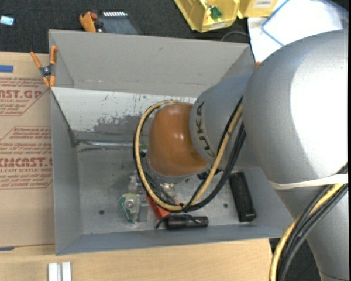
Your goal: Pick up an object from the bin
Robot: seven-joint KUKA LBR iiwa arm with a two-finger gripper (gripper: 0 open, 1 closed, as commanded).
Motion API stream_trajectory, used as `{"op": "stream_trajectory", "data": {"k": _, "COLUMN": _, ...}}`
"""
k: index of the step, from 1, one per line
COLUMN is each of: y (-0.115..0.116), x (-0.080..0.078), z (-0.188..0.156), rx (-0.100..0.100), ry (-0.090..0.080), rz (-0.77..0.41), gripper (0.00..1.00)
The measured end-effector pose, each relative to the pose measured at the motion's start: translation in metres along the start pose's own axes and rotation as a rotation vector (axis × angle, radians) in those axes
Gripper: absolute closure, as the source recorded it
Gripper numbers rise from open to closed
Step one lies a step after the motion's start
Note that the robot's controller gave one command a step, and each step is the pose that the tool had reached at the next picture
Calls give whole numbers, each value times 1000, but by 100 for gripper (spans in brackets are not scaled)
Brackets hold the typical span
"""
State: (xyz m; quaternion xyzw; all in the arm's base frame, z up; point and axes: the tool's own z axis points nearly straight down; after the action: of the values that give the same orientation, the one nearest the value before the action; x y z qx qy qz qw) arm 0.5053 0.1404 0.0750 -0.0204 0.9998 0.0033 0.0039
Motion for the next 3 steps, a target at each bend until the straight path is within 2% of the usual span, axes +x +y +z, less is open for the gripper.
{"op": "stream_trajectory", "data": {"k": 1, "y": 0, "x": 0, "z": 0, "rx": 0, "ry": 0, "rz": 0, "gripper": 100}}
{"op": "stream_trajectory", "data": {"k": 2, "y": 11, "x": -5, "z": -35, "rx": 3, "ry": 7, "rz": -153, "gripper": 100}}
{"op": "stream_trajectory", "data": {"k": 3, "y": 0, "x": -27, "z": -71, "rx": -1, "ry": -3, "rz": -130, "gripper": 100}}
